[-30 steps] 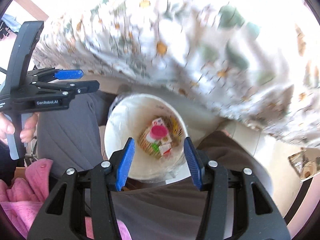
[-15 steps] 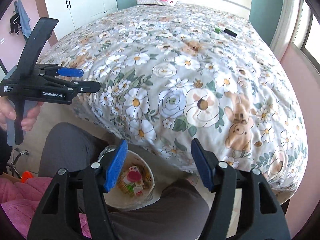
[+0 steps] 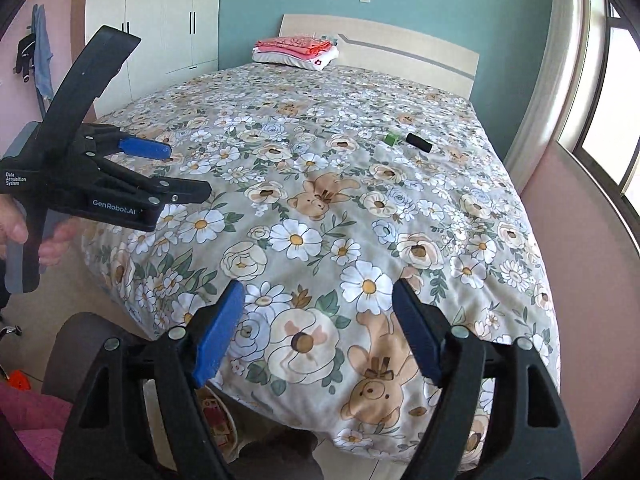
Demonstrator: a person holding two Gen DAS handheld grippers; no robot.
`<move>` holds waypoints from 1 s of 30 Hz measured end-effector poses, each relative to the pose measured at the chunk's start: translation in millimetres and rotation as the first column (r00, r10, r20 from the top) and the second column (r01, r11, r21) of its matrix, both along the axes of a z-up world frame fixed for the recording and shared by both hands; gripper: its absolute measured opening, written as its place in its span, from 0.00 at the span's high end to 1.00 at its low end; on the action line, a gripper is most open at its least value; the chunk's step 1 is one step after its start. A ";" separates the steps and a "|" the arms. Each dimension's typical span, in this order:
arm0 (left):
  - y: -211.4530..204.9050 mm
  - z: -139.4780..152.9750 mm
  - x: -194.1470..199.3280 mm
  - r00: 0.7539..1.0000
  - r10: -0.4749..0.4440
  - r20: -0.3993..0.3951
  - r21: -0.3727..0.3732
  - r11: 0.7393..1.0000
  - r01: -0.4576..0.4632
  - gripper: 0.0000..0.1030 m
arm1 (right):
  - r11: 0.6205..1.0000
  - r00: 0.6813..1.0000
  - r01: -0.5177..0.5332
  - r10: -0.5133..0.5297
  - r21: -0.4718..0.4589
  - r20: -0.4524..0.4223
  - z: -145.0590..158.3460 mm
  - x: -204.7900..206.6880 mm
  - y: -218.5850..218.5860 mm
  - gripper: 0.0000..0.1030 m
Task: Collect trash
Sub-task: 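Move both open tools toward the green cube and black foam tube on the bed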
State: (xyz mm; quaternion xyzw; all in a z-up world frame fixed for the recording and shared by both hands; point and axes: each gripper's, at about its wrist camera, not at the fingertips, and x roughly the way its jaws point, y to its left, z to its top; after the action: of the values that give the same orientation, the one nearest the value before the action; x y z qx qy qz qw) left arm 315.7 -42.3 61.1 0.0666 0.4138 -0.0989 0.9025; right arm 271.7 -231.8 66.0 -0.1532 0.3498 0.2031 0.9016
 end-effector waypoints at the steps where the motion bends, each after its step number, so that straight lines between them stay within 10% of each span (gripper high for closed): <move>1: -3.9 -0.6 13.4 1.000 -0.006 -0.002 0.002 1.000 0.006 0.13 | 1.000 1.000 0.000 0.000 -0.007 0.006 -0.6 13.9 -1.1 0.26; 16: -25.3 -52.9 283.9 0.996 -0.081 -0.045 -0.013 0.997 0.081 0.13 | 0.997 0.999 -0.037 0.038 -0.069 0.017 -56.1 293.7 -2.8 0.25; 30: -47.8 -34.5 421.8 0.981 0.004 -0.194 0.021 1.000 0.000 0.13 | 1.000 0.994 0.015 -0.016 -0.007 -0.111 -11.9 463.5 -34.1 0.25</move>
State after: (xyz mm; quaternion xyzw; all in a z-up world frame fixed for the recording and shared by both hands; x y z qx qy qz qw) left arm 737.5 -90.0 26.6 0.0658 0.5008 -0.0995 0.8573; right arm 735.2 -265.9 54.2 -0.1415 0.4012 0.2032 0.8819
